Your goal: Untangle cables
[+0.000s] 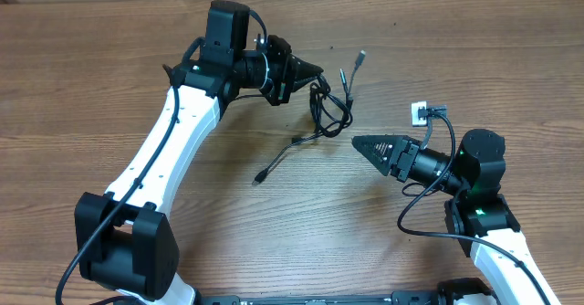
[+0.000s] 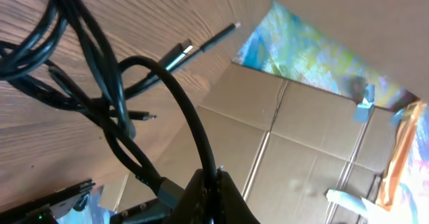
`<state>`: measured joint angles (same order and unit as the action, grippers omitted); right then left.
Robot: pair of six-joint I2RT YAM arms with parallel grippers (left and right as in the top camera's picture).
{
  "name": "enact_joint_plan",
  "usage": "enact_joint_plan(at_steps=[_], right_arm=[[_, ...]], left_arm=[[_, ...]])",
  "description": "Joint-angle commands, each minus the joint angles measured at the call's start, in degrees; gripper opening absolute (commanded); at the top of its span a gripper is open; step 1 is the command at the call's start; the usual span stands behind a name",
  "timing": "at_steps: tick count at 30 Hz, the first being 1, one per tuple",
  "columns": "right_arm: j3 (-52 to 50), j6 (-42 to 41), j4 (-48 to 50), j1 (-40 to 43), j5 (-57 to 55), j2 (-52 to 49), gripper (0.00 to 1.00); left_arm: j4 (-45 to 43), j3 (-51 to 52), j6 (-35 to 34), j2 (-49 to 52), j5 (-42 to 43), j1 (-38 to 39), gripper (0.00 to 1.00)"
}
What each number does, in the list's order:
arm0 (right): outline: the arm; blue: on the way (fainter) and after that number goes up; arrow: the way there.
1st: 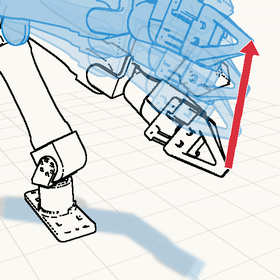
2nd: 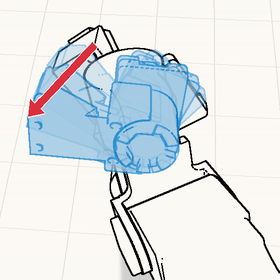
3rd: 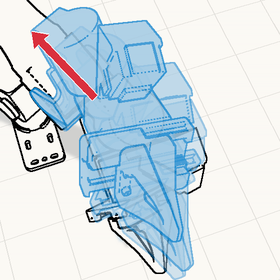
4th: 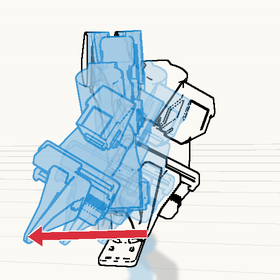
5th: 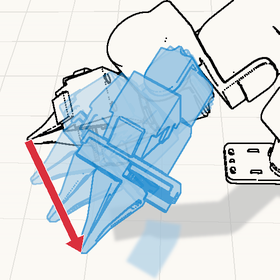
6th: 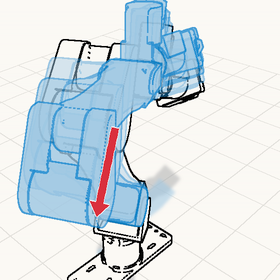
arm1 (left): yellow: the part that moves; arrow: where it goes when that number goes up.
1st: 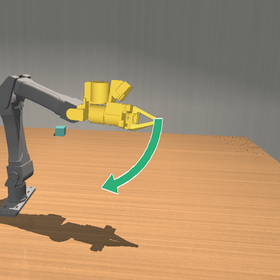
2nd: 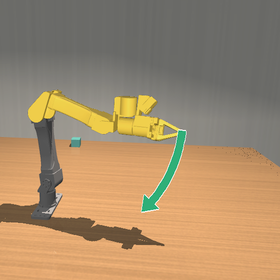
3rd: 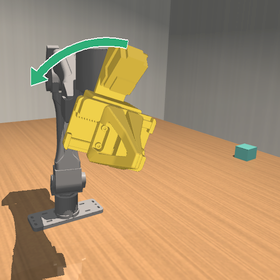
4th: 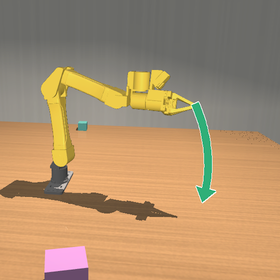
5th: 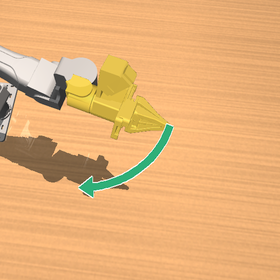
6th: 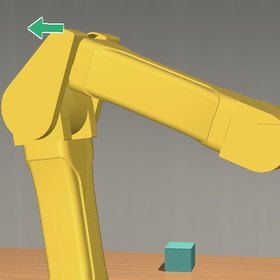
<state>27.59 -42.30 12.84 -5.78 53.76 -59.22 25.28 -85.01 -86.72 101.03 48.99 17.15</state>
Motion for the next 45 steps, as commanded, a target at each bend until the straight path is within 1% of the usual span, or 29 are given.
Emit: enact_joint_plan(at_steps=[1, 2, 3, 4, 5, 6, 7, 9, 11, 12, 13, 14, 15, 16, 17, 19, 21, 25, 28, 30, 32, 35, 39, 41, 45], right_arm=[[1.0, 0.6, 0.5, -0.3, 0.4, 0.1, 0.58], [1.0, 0.6, 0.5, -0.3, 0.4, 0.1, 0.58], [1.0, 0.6, 0.5, -0.3, 0.4, 0.1, 0.58], [1.0, 0.6, 0.5, -0.3, 0.5, 0.1, 0.58], [1.0, 0.6, 0.5, -0.3, 0.6, 0.0, 0.58], [1.0, 0.6, 0.5, -0.3, 0.6, 0.1, 0.58], [1.0, 0.6, 0.6, -0.3, 0.5, 0.0, 0.58], [1.0, 0.6, 1.0, -0.3, 0.3, 0.1, 0.58], [1.0, 0.6, 0.9, -0.3, 0.9, 0.1, 0.58], [1.0, 0.6, 0.7, -0.3, 1.4, 0.0, 0.58], [1.0, 0.6, 0.3, -0.3, 1.4, 0.0, 0.58], [1.0, 0.6, 0.3, -0.3, 1.3, 0.0, 0.58], [1.0, 0.6, 0.5, -0.3, 0.8, 0.0, 0.58], [1.0, 0.6, 0.9, -0.3, 0.8, 0.0, 0.58], [1.0, 0.6, 1.0, -0.3, 0.8, 0.0, 0.58], [1.0, 0.6, 0.9, -0.3, 1.4, 0.1, 0.58], [1.0, 0.6, 0.6, -0.3, 1.2, 0.0, 0.58], [1.0, 0.9, 0.9, -0.3, 0.3, 0.0, 0.59], [1.0, 3.0, 0.7, -0.3, 0.4, 0.0, 0.59], [1.0, 4.6, 0.6, -0.3, 0.4, 0.0, 0.58], [1.0, 4.7, 0.6, -0.3, 0.3, 0.0, 0.59], [1.0, 4.7, 0.5, -0.3, 0.4, 0.0, 0.59], [1.0, 4.7, -0.5, -0.3, 0.4, 0.0, 0.59], [1.0, 4.7, -1.0, -0.3, 0.4, 0.0, 0.59], [1.0, 4.7, -1.0, -0.3, 0.3, 0.0, 0.59]], left_arm=[[0.1, -1.5, -2.0, -1.7, -1.0, 0.2, 0.04], [0.5, -1.5, -2.8, -1.7, -1.0, 0.2, 0.04], [1.7, -1.5, -4.8, -1.7, 0.9, 0.2, 0.04], [2.3, -1.5, -7.1, -1.8, 5.0, 0.2, 0.04], [1.4, -1.5, -8.1, -1.8, 8.5, 0.3, 0.04], [-0.3, -1.5, -8.0, -1.8, 8.9, 0.4, 0.04], [-1.8, -1.5, -7.2, -1.8, 5.8, 0.4, 0.04], [-0.7, -1.5, -6.1, -1.8, 0.4, 0.5, 0.04], [2.4, -1.5, -8.2, -1.8, 3.9, 0.5, 0.04], [2.5, -1.5, -8.5, -1.8, 6.3, 0.7, 0.04], [1.8, -1.5, -8.4, -1.8, 6.3, 0.9, 0.04], [0.8, -1.5, -7.8, -1.8, 4.6, 0.9, 0.04], [0.3, -1.5, -6.6, -1.8, 1.2, 0.9, 0.04], [1.0, -1.5, -6.7, -1.8, -0.6, 0.9, 0.04], [2.2, -1.5, -8.1, -1.8, -0.5, 0.9, 0.04], [3.2, -1.5, -11.9, -1.8, 3.3, 0.9, 0.04], [2.9, -1.5, -13.4, -1.8, 5.4, 0.9, 0.04], [3.4, -1.5, -14.0, -1.8, 4.3, 0.9, 0.04], [3.1, -1.5, -13.5, -1.8, 7.9, 1.1, 0.04], [2.0, -1.5, -11.1, -1.8, 8.9, 1.7, 0.04], [1.4, -1.5, -8.8, -1.8, 7.6, 2.1, 0.04], [2.0, -1.5, -6.6, -1.8, 2.1, 2.2, 0.04], [1.9, -1.5, -2.1, -1.8, -2.7, 1.9, 0.04], [1.7, -1.5, 3.2, -1.8, -5.2, 2.0, 0.04], [1.5, -1.5, 20.5, -1.8, -12.3, 2.1, 0.04]])
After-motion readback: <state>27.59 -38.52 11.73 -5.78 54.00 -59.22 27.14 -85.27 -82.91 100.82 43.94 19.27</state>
